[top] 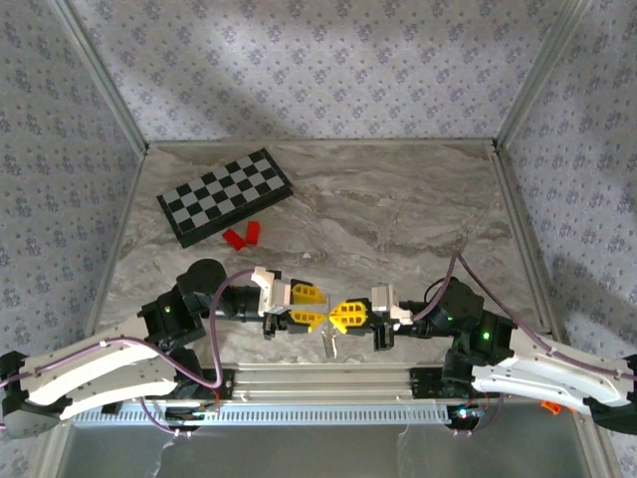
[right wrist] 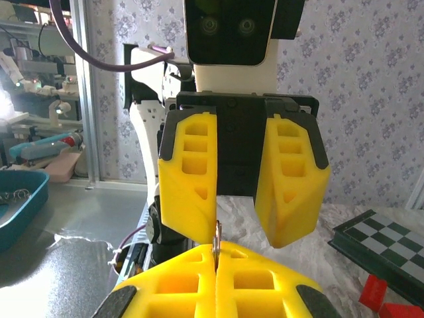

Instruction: Put the keys on the keyring

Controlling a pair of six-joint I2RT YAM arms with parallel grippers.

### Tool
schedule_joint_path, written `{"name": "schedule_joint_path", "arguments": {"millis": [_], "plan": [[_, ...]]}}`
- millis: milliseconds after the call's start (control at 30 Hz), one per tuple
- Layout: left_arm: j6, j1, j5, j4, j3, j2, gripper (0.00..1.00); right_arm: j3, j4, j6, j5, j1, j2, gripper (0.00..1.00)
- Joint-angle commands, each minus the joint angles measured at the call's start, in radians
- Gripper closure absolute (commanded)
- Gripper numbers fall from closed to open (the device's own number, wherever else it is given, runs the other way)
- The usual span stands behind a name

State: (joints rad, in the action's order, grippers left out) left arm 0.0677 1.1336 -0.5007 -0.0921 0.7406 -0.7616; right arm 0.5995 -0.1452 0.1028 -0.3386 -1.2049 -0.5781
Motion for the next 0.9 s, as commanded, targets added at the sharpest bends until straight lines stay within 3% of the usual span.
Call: {"name": "schedule_joint_path", "arguments": {"millis": [0,200,333,567,733,867], "plan": [[0.017,0.001,0.0,-0.008,0.026,-0.011,0.71,0.013,-0.015,0.019,-0.023,-0.006,0.01,1.0],[0.017,0.002,-0.035,0.006,0.023,-0.012,0.79,0.01,-0.027,0.025,-0.023,-0.007,0.015,1.0],[0.009,0.002,-0.041,-0.004,0.013,-0.001,0.99,0.005,-0.036,0.029,-0.02,-0.006,0.013,1.0],[0.041,0.002,-0.011,0.03,0.029,0.001,1.0,0.002,-0.004,0.044,0.026,-0.005,0.012,1.0],[0.139,0.002,0.137,0.14,0.067,-0.018,1.0,0.014,0.085,0.109,0.161,-0.005,-0.003,0.67],[0.227,0.015,0.271,0.255,0.114,-0.045,1.0,0.001,0.112,0.152,0.261,-0.001,-0.015,0.56]]}}
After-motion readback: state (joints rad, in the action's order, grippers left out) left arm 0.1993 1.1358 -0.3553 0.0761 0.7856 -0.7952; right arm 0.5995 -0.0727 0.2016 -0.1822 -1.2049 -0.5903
